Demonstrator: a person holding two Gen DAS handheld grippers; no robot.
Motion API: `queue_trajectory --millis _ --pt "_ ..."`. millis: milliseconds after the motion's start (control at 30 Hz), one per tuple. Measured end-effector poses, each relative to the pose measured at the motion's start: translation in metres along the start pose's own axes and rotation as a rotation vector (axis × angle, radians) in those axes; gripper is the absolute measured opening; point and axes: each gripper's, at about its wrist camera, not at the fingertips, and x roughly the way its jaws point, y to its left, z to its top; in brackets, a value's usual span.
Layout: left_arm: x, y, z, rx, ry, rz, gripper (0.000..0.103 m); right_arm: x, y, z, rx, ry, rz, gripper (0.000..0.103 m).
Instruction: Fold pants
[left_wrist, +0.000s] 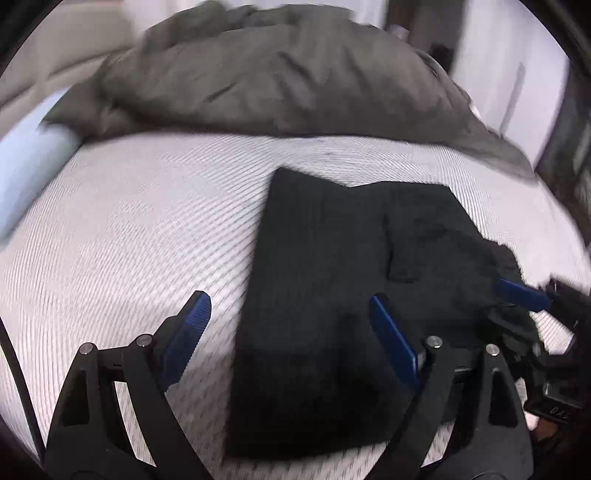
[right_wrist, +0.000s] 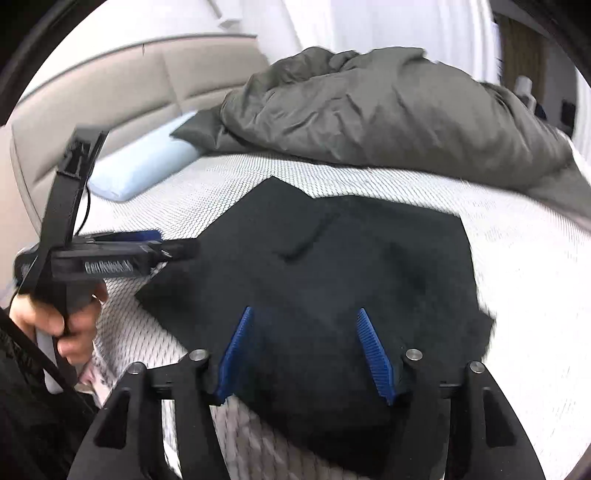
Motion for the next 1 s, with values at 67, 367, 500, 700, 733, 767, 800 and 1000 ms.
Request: queue_trajectory --millis 67,367,500,700,733,767,800,1000 --pt "0.017 -0.02 0.002 0.039 0.051 0.033 0.081 0.024 0.002 0.015 -0.011 0.046 0.021 0.027" --pt "0.04 0.042 -0.001 -0.153 0.102 0.068 0.084 0.046 -0.058 -0.004 0.035 0.178 -0.154 0.024" --pt "0.029 0.055 0.001 -0.233 0.079 0.065 0.076 0.029 -0.068 -0.005 0.077 0.14 -0.074 0.029" --pt "0.036 0.009 0.038 -0.131 0.004 0.018 0.076 0.047 -0.03 0.032 0.052 0.089 -0.044 0.06" --pt "0.045 0.001 0.043 -0.12 0.027 0.019 0.073 0.059 -0.027 0.037 0.073 0.113 -0.019 0.059" --pt "0.056 -0.003 0.045 -0.114 0.052 0.028 0.068 0.069 -0.027 0.041 0.086 0.131 -0.01 0.057" --pt "0.07 -0.004 0.049 -0.118 0.09 0.038 0.063 0.078 -0.026 0.042 0.081 0.155 -0.023 0.047" --pt "0.094 0.024 0.042 -0.291 0.146 0.029 0.061 0.074 -0.058 0.026 0.069 0.211 -0.205 0.031"
